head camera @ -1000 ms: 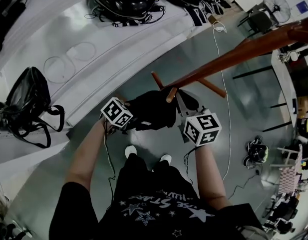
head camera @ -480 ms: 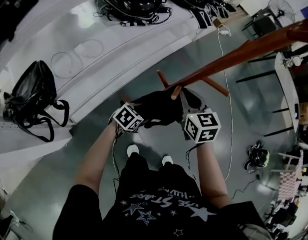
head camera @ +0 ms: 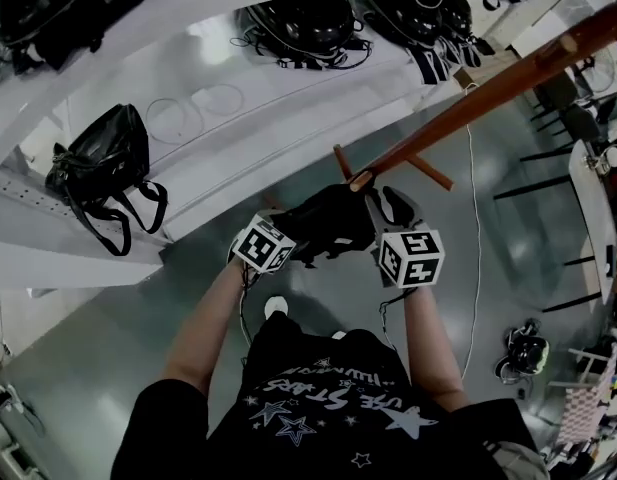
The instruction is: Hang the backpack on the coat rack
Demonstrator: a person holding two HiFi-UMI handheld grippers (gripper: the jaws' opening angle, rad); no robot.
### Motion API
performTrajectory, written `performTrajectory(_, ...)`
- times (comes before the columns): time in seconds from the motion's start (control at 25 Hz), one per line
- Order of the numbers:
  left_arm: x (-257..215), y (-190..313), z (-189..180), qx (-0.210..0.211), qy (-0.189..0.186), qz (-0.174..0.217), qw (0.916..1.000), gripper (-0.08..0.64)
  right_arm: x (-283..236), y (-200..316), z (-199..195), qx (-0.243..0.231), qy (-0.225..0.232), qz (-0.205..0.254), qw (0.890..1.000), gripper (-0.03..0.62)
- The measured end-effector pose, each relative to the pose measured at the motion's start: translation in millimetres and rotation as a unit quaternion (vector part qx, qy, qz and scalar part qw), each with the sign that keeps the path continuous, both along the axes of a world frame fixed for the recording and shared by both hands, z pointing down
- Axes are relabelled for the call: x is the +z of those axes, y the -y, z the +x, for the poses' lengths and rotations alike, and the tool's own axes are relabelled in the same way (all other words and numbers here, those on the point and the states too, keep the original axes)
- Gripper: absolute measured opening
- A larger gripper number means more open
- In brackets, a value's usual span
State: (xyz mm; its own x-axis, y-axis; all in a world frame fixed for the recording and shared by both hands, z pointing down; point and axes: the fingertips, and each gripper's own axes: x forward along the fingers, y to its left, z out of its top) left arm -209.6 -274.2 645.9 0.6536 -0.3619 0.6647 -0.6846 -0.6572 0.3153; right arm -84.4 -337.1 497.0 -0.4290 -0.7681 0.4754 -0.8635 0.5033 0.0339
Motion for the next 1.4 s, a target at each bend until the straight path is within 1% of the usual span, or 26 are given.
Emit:
performTrajectory(0.08, -15, -5, -2, -0.034, -0.005, 0.015, 0.9993, 0.311, -1, -10, 5, -0.011, 0.002, 0.000, 1.000, 0.160)
performTrajectory(0.16, -31, -9, -6, -0.067, 0.000, 0.031, 0.9973, 0.311, -3, -16, 8, -0.029, 0.008, 0.001, 1.000, 0.160)
performTrajectory(0.32, -56, -27, -4, -0.106, 0.039, 0.071, 0.9911, 0.311, -6, -32, 19, -0.065, 0.021, -0.004, 0.998, 0.156)
performTrajectory(0.44, -70, -44, 11, -0.127, 0.057, 0.082, 0.9869, 0.310, -12, -43, 34, -0.081, 0.030, -0.001, 0.996, 0.140)
performTrajectory(0.56, -87, -55, 27, -0.161, 0.051, 0.092, 0.9813, 0.307, -22, -50, 47, -0.095, 0.048, 0.006, 0.994, 0.130)
performTrajectory(0.64, -100, -63, 37, -0.187, 0.043, 0.101, 0.9763, 0.262, -28, -57, 55, -0.108, 0.057, 0.011, 0.992, 0.112)
performTrajectory(0.76, -120, -78, 54, -0.221, 0.036, 0.126, 0.9665, 0.152, -36, -71, 71, -0.130, 0.068, 0.018, 0.989, 0.068)
performTrajectory(0.84, -135, -88, 64, -0.246, 0.046, 0.157, 0.9554, 0.097, -41, -83, 84, -0.144, 0.075, 0.023, 0.986, 0.040)
performTrajectory(0.92, -147, -100, 72, -0.269, 0.061, 0.182, 0.9438, 0.068, -45, -94, 98, -0.159, 0.084, 0.027, 0.983, 0.024)
performTrajectory(1.0, -156, -113, 83, -0.289, 0.061, 0.192, 0.9358, 0.051, -48, -107, 110, -0.175, 0.093, 0.031, 0.980, 0.018)
performTrajectory(1.12, -166, -137, 106, -0.315, 0.053, 0.195, 0.9275, 0.035, -52, -127, 131, -0.200, 0.102, 0.034, 0.974, 0.012)
performTrajectory(1.28, -167, -176, 133, -0.345, 0.067, 0.186, 0.9174, 0.022, -49, -150, 151, -0.229, 0.099, 0.029, 0.968, 0.011)
performTrajectory(1.4, -165, -207, 147, -0.369, 0.079, 0.183, 0.9078, 0.017, -41, -164, 160, -0.243, 0.107, 0.014, 0.964, 0.011)
